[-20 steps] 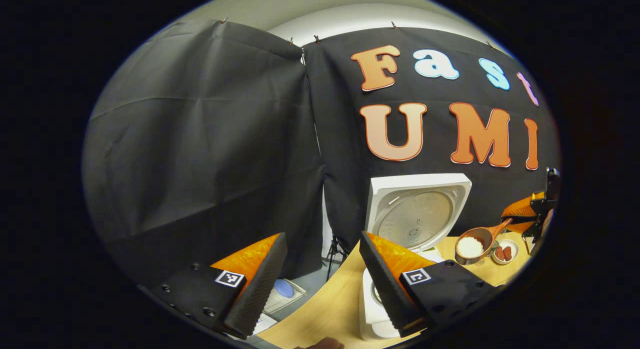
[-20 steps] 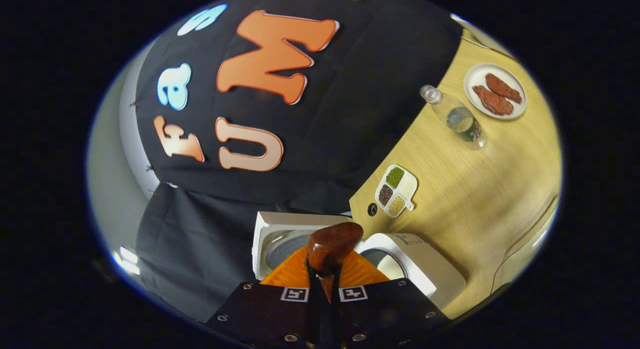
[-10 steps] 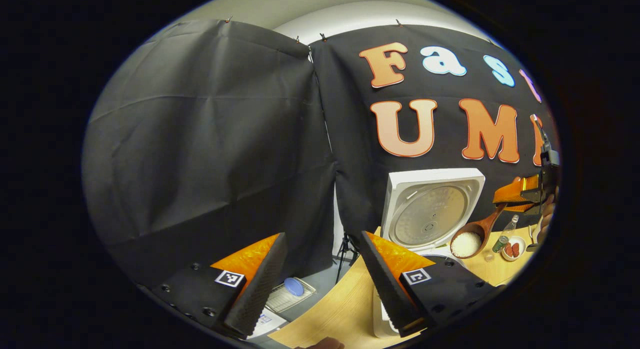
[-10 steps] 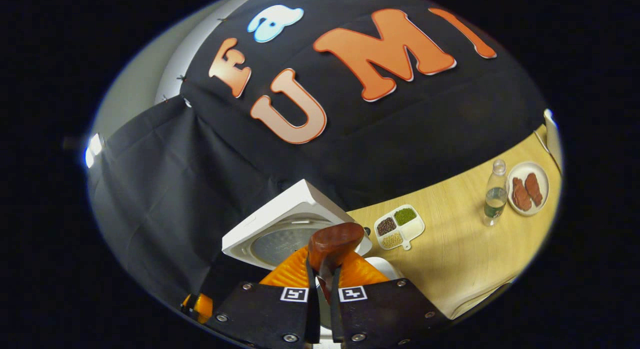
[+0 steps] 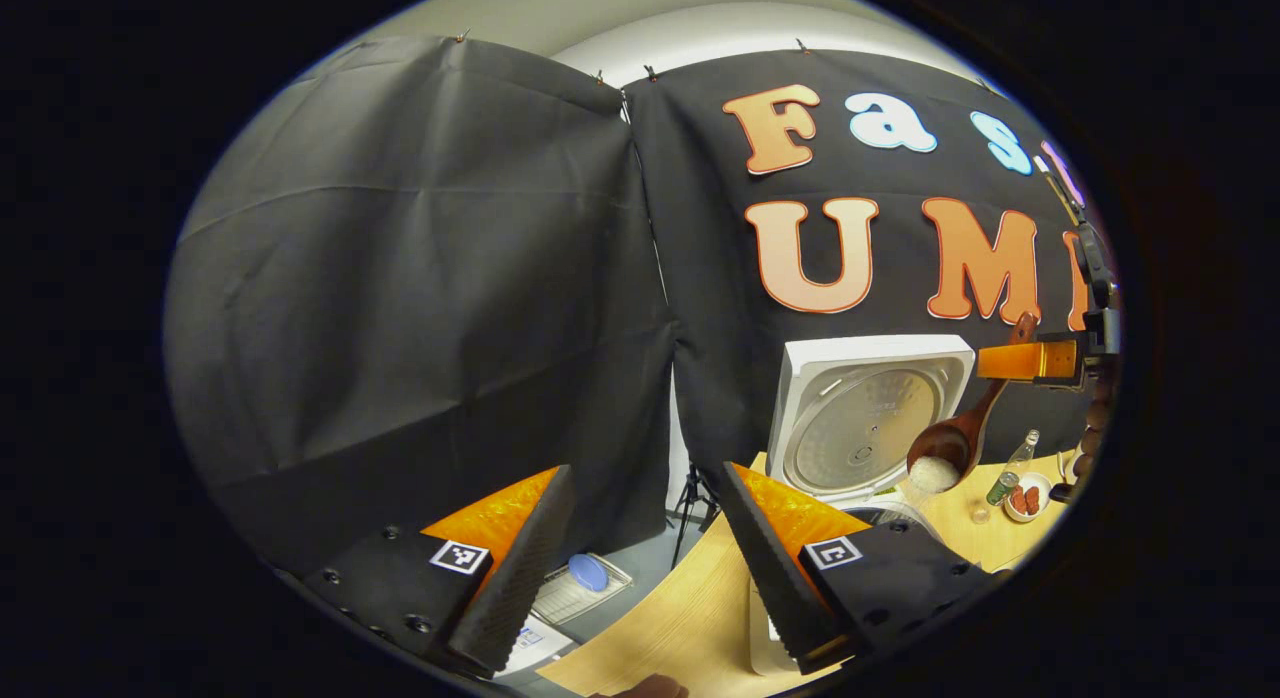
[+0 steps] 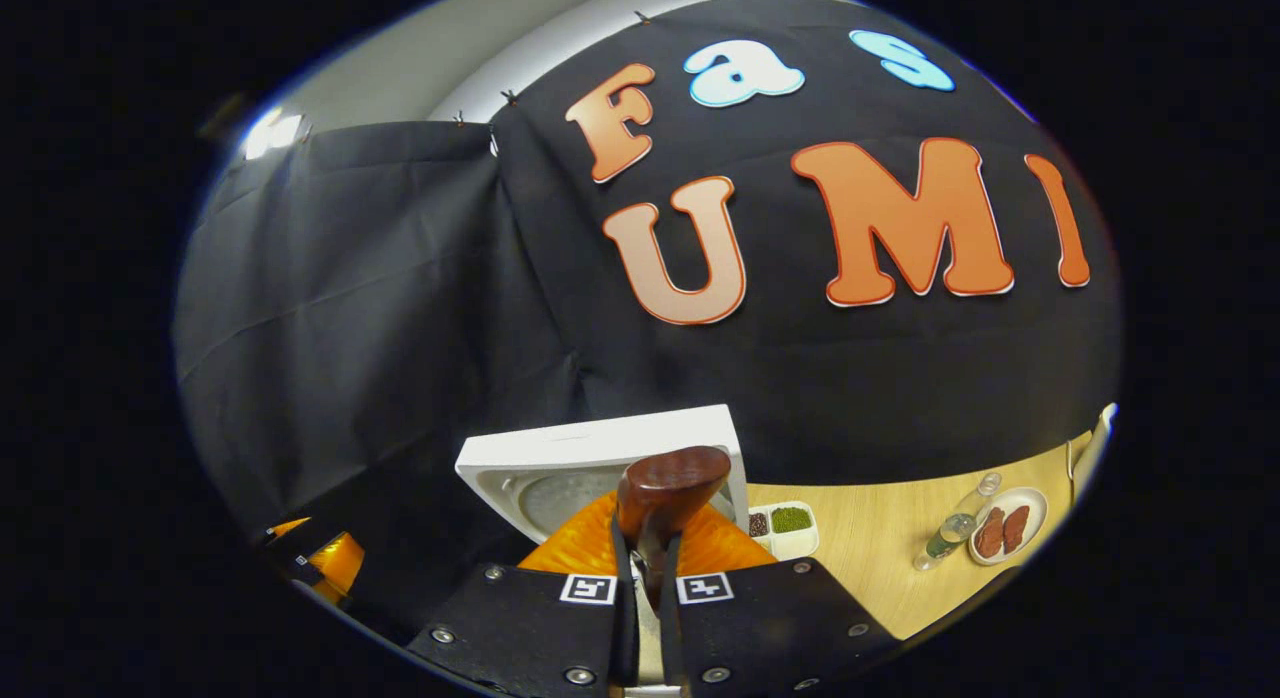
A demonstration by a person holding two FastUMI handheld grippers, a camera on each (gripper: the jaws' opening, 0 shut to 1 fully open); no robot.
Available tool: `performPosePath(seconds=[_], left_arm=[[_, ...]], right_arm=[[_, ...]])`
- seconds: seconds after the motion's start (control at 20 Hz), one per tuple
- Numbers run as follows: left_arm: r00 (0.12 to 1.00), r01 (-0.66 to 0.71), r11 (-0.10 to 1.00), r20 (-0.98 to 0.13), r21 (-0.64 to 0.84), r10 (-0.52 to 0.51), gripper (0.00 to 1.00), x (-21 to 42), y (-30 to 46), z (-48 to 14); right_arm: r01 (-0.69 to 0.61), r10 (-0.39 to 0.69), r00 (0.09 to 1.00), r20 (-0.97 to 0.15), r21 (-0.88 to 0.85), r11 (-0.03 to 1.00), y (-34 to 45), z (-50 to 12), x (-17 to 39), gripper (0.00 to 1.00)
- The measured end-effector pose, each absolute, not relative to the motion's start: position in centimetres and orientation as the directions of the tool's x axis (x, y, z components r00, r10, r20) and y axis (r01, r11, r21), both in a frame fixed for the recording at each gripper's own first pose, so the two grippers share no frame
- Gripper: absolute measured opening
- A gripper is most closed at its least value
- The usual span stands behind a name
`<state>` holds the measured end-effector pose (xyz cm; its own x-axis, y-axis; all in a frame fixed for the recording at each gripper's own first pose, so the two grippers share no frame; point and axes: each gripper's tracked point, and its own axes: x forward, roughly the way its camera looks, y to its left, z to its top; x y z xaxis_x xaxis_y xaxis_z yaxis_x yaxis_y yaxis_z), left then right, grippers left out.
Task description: Close the left gripper, press the button to open the rice cooker; take a wooden spoon from the chopstick holder with the right hand, scoop a spoonful of rice and pour it into the rice cooker, then put the wooden spoon back into the chopstick holder.
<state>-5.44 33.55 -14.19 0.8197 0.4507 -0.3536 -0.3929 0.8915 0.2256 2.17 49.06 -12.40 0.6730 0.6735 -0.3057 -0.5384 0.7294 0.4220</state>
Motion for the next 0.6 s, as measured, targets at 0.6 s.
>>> performPosePath(seconds=[0.6], left_arm=[[0.816, -0.395, 0.889, -0.356, 0.232, 0.455, 0.99, -5.9, 33.8, -14.5]], right_arm=[[-0.752, 0.771, 0.615, -0.166, 0.173, 0.636, 51.2, -7.9, -1.3, 0.08]])
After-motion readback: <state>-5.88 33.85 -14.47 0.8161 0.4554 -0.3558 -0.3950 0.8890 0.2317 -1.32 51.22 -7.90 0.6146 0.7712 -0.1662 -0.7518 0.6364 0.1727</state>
